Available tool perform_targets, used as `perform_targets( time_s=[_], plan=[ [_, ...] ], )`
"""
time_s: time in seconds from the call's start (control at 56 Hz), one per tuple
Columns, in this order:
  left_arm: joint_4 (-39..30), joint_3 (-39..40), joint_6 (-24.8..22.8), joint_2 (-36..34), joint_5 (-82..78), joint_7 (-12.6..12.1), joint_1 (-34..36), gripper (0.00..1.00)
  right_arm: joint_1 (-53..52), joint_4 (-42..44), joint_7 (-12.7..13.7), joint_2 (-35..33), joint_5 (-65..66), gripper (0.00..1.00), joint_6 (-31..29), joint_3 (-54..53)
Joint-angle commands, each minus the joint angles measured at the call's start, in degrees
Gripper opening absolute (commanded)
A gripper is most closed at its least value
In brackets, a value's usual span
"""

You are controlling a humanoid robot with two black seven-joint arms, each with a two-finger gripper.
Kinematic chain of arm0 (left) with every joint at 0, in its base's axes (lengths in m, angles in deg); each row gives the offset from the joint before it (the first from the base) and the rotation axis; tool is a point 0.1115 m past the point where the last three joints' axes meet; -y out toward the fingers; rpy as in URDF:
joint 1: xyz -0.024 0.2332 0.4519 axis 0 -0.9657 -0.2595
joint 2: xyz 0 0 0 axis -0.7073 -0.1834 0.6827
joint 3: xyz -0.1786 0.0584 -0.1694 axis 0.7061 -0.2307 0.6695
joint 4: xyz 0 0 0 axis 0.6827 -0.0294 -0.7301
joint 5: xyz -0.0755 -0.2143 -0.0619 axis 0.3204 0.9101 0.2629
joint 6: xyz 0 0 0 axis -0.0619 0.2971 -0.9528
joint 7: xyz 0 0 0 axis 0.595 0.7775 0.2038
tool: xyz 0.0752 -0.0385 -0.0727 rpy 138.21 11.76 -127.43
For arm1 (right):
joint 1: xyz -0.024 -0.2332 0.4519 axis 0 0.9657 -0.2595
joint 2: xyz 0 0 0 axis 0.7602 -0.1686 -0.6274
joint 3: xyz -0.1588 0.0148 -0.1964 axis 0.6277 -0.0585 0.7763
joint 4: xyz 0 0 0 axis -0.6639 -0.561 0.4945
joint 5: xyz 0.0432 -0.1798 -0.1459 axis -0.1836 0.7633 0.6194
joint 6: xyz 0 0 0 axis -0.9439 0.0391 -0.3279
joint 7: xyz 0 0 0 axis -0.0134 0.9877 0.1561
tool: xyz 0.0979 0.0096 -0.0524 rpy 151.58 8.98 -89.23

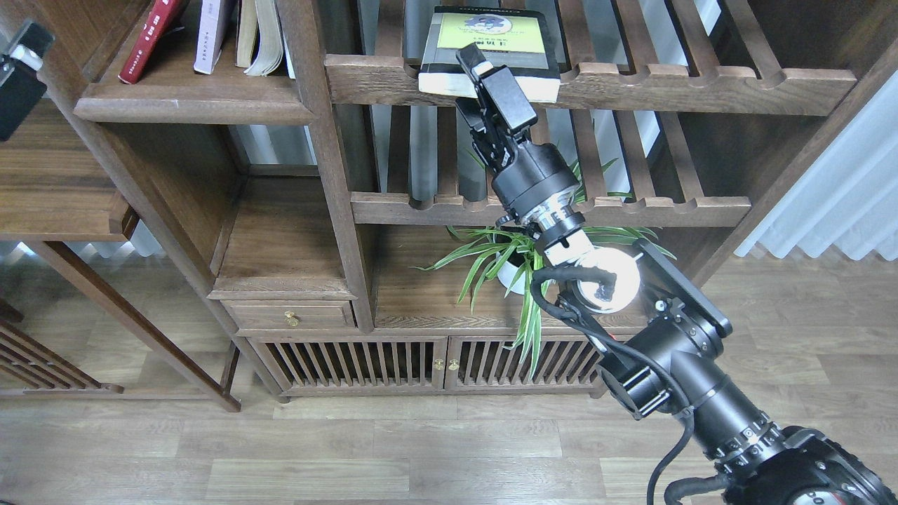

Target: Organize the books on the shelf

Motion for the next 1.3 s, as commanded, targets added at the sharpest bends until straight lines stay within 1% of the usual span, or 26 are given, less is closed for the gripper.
perform_targets(
  time_s=[0.0, 0.036, 0.071, 0.107, 0.125, 0.143, 0.232, 0.268, 0.286, 0.304, 0.339, 0.411, 0.5, 0.571, 0.607, 0.679, 0.768, 0.857, 0.875, 0.929, 0.964, 1.054, 1.089, 1.125, 1.214, 1.286],
  plan=[
    [0.0, 0.0, 0.0, 0.2, 0.0, 0.1, -1.5, 1.0, 0.2, -0.1, -1.5, 0.0, -0.1, 0.72, 0.0, -0.2],
    [0.0, 0.0, 0.0, 0.2, 0.0, 0.1, -1.7, 1.0, 0.4, -0.1, -2.4, 0.0, -0.2, 0.63, 0.0, -0.2],
    [0.1, 0.0, 0.0, 0.3, 0.0, 0.1, -1.7, 1.0, 0.4, -0.1, -2.7, 0.0, -0.3, 0.6, -0.1, -0.2],
    [0.1, 0.1, 0.0, 0.4, 0.0, 0.1, -1.7, 1.0, 0.4, -0.1, -3.3, 0.0, -0.5, 0.53, -0.1, -0.2],
    [0.1, 0.1, 0.0, 0.4, 0.0, 0.1, -1.7, 1.0, 0.4, -0.1, -3.3, 0.0, -0.6, 0.51, -0.1, -0.2],
    [0.1, 0.2, 0.0, 0.4, 0.1, 0.1, -1.6, 1.0, 0.5, -0.1, -3.5, 0.0, -1.0, 0.45, -0.2, -0.2],
    [0.2, 0.2, 0.0, 0.4, 0.5, 0.1, -1.7, 1.0, 1.0, -0.2, -3.8, 0.0, -2.6, 0.26, -0.9, -0.1],
    [0.4, 0.2, 0.0, 0.3, 0.6, 0.1, -1.7, 1.0, 1.3, -0.2, -3.8, 0.0, -2.7, 0.2, -1.1, -0.1],
    [0.5, 0.2, 0.0, 0.3, 0.6, 0.1, -1.7, 1.0, 1.5, -0.3, -3.9, 0.0, -2.8, 0.14, -1.7, -0.1],
    [0.5, 0.2, 0.0, 0.3, 0.6, 0.1, -1.7, 1.0, 1.6, -0.3, -3.9, 0.0, -2.8, 0.12, -2.0, -0.1],
    [0.6, 0.2, 0.0, 0.3, 0.6, 0.1, -1.7, 1.0, 2.3, -0.3, -3.9, 0.0, -2.7, 0.03, -4.1, -0.1],
    [0.6, 0.2, 0.0, 0.3, 0.7, 0.1, -1.8, 1.0, 2.8, -0.2, -3.7, 0.0, -2.6, 0.02, -6.9, 0.6],
    [0.7, 0.3, 0.0, 0.3, 0.7, 0.1, -2.1, 1.0, 3.5, -0.7, -3.7, 0.0, -2.7, 0.02, -7.9, 0.8],
    [0.7, 0.2, 0.0, 0.6, 1.1, 0.9, -2.8, 1.0, 5.2, -2.3, -3.3, 0.0, -2.7, 0.02, -10.4, 0.8],
    [0.8, 0.2, 0.0, 1.1, 2.6, 1.0, -3.2, 1.0, 6.4, -3.2, -3.1, 0.0, -2.8, 0.02, -12.4, 0.8],
    [0.6, 0.2, 0.0, 2.9, 7.8, 0.2, -4.2, 1.0, 9.7, -5.5, -2.7, 0.0, -2.7, 0.02, -16.8, 1.7],
    [0.4, 0.2, 0.0, 4.1, 12.6, 0.4, -5.3, 1.0, 12.9, -8.4, -2.5, 0.0, -2.7, 0.02, -20.5, 3.8],
    [0.3, 0.0, 0.0, 6.1, 15.8, 0.6, -7.3, 1.0, 15.6, -10.3, -2.4, 0.0, -2.7, 0.02, -20.5, 6.8],
    [0.2, -0.2, 0.0, 8.7, 16.9, 0.1, -8.9, 1.0, 17.6, -10.7, -2.4, 0.0, -2.7, 0.02, -20.5, 9.6],
    [0.2, -0.1, 0.0, 10.7, 17.0, 0.1, -9.8, 1.0, 19.3, -10.9, -2.1, -0.2, -2.5, 0.02, -20.5, 11.3],
    [0.2, -0.1, 0.0, 12.2, 17.0, 0.1, -10.6, 1.0, 20.7, -11.1, -1.4, -0.5, -2.2, 0.02, -20.5, 12.2],
    [0.0, -0.6, 0.0, 16.3, 17.5, 0.2, -14.1, 1.0, 24.7, -11.7, 2.5, -0.6, -0.6, 0.02, -20.5, 13.2],
    [-0.2, -0.9, 0.0, 18.3, 18.5, 0.2, -16.0, 1.0, 26.4, -11.7, 4.7, -0.9, 0.0, 0.03, -20.5, 13.8],
    [-0.2, -1.1, 0.0, 19.8, 19.6, 0.1, -17.0, 1.0, 27.4, -11.7, 5.9, -1.3, 0.1, 0.03, -20.5, 14.8],
    [-0.8, -2.5, 0.0, 22.5, 23.0, 0.1, -19.1, 1.0, 28.4, -11.5, 6.6, -2.9, 0.2, 0.03, -20.5, 16.2],
    [-2.4, -5.0, 0.0, 22.5, 27.5, 0.2, -20.6, 0.98, 28.5, -11.1, 6.7, -4.7, 0.2, 0.03, -20.5, 16.5]
  ],
)
